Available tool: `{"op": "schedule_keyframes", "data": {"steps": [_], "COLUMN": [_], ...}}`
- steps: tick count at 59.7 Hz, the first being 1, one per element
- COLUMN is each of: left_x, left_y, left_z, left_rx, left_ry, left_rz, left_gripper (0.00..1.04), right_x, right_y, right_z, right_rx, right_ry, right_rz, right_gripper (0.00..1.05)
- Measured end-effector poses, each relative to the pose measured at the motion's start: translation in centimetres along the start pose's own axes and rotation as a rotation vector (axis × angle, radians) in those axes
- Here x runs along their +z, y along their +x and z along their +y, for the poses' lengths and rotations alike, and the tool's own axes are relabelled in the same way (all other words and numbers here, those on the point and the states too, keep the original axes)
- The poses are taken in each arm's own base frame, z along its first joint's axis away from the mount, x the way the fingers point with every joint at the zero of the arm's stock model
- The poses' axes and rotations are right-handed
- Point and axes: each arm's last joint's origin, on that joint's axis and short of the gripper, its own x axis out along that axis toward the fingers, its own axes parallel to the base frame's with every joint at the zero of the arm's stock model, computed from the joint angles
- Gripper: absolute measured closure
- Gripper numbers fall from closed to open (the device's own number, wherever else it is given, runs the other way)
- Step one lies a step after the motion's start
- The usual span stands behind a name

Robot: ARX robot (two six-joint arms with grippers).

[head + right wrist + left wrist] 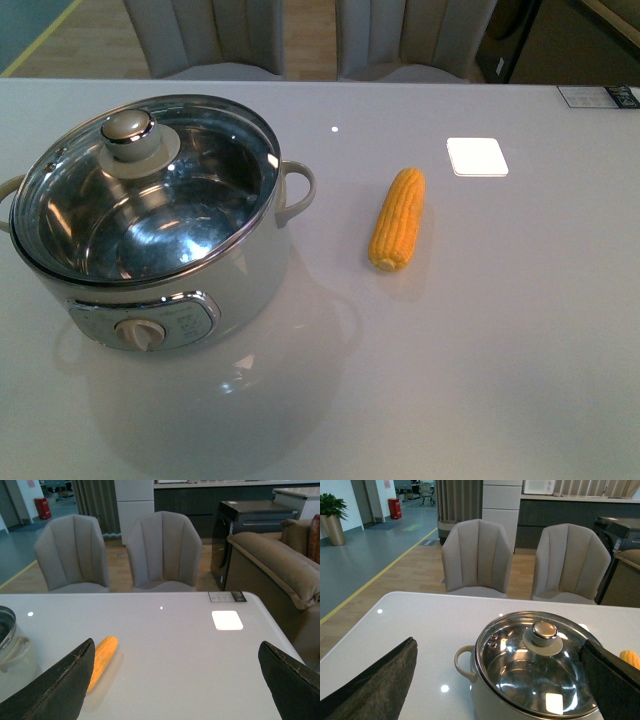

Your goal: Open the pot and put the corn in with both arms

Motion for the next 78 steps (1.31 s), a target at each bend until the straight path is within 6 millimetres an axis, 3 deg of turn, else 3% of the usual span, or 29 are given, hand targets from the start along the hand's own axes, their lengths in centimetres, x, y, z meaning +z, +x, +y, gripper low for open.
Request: {"op": "schedule_keyframes", "data": {"steps": [53,58,63,78], "left_x": [0.0,-0.2,-0.4,1.1], "left_y": [0.0,0.1,0.7,4.1], "left_z": [0.0,0.0,0.0,-0.4], "left_rx": [0.0,0.116,0.175,0.061], "left_ry": [0.0,-0.045,-0.086,-0.159], "left_rz": [0.0,0.139,0.243,0.185], "left_gripper": [0.07,0.07,0.07,0.07], "right_x": [0.0,0.0,0.0,0.0], "right_y": [0.0,0.0,0.0,0.0], "right_z": [0.0,0.0,0.0,0.0], "right_rx": [0.0,0.0,0.0,0.0], "right_ry": [0.0,0.0,0.0,0.0], "right_rz": [0.0,0.0,0.0,0.0], "right_gripper": [0.09,0.09,0.09,0.09]}}
